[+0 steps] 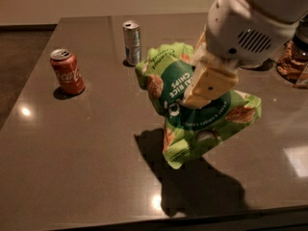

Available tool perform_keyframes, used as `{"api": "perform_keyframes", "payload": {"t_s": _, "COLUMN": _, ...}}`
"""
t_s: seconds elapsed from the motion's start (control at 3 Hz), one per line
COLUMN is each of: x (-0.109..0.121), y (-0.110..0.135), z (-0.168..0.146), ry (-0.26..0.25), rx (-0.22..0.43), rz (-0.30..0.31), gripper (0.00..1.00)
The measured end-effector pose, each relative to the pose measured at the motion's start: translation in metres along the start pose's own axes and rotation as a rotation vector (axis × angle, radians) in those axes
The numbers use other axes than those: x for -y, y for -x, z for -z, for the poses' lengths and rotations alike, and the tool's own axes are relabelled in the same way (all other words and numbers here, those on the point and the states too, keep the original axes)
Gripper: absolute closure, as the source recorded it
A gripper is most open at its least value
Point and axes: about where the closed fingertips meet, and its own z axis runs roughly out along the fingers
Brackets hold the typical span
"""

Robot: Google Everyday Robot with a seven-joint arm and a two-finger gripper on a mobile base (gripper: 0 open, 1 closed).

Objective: Pick green rice chip bag

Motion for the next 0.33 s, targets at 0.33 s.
{"api": "perform_keyframes", "payload": {"t_s": 0.33, "x": -0.0015, "y": 0.0075, "z": 0.0102, "ry": -0.026, "rx": 0.011, "rz": 0.012, "gripper": 1.00}}
